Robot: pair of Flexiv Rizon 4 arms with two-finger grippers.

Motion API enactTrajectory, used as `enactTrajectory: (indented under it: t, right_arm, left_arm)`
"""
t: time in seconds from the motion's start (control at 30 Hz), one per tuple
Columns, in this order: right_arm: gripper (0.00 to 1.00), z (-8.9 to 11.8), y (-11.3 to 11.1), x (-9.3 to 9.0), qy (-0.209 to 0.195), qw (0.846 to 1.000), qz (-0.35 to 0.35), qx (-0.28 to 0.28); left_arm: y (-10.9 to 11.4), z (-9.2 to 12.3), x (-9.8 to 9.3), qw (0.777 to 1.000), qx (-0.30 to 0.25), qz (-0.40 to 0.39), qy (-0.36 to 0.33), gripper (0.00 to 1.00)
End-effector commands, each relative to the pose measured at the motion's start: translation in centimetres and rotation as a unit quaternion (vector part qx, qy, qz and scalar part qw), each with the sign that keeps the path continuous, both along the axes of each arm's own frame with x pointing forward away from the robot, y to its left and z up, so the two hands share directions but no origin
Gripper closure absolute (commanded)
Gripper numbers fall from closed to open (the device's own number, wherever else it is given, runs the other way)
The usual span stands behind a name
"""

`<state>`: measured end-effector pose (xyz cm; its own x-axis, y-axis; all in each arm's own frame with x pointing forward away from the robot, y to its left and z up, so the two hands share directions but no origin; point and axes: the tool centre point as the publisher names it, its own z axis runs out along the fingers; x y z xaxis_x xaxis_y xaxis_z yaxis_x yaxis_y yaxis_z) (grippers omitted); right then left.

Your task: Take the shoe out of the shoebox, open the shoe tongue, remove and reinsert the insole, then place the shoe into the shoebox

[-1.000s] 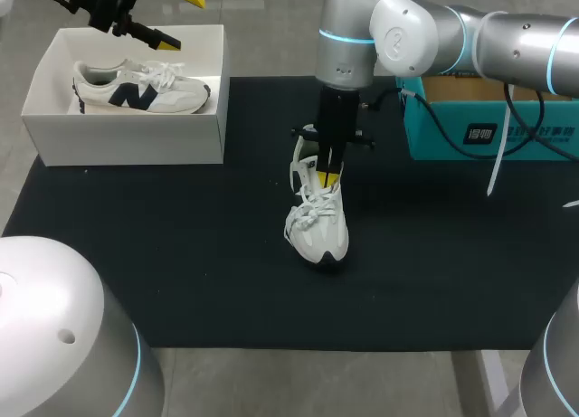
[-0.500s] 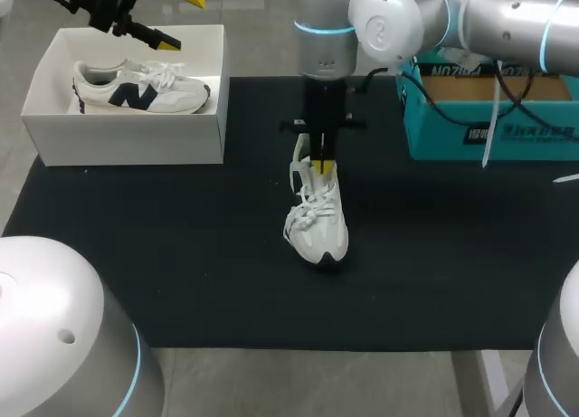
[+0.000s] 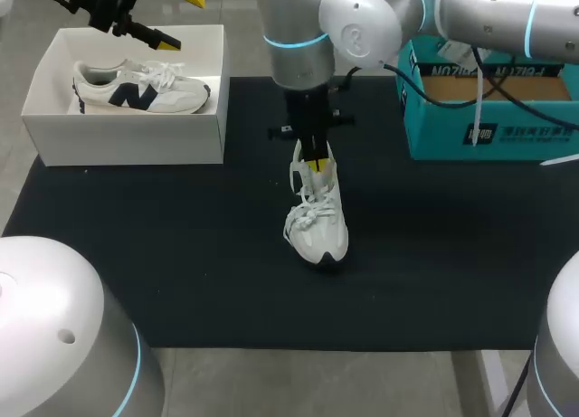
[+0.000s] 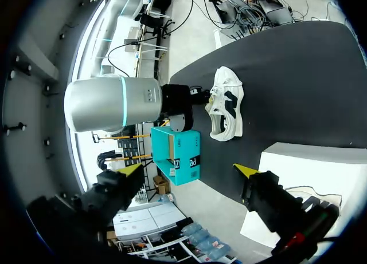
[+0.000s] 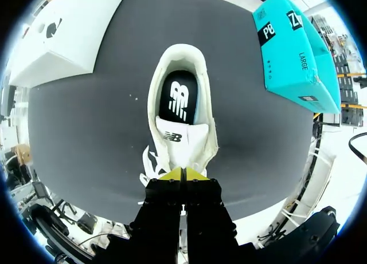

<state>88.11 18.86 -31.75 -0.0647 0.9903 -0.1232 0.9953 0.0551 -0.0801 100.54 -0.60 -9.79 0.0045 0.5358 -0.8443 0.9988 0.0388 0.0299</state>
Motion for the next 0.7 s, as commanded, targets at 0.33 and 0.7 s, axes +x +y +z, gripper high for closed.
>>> enactTrajectory:
  t: [0.33,0.7]
  right_arm:
    - [1.00,1.1,-0.8,1.8,-0.033,0.995,0.082,-0.042]
    - [1.00,3.4,0.6,5.5,-0.107,0.930,0.346,-0.063]
  left_arm:
    - [0.0,0.0,0.1,1.000,0.002,-0.001,0.000,0.00]
    - [0.0,0.0,0.1,1.000,0.002,-0.001,0.000,0.00]
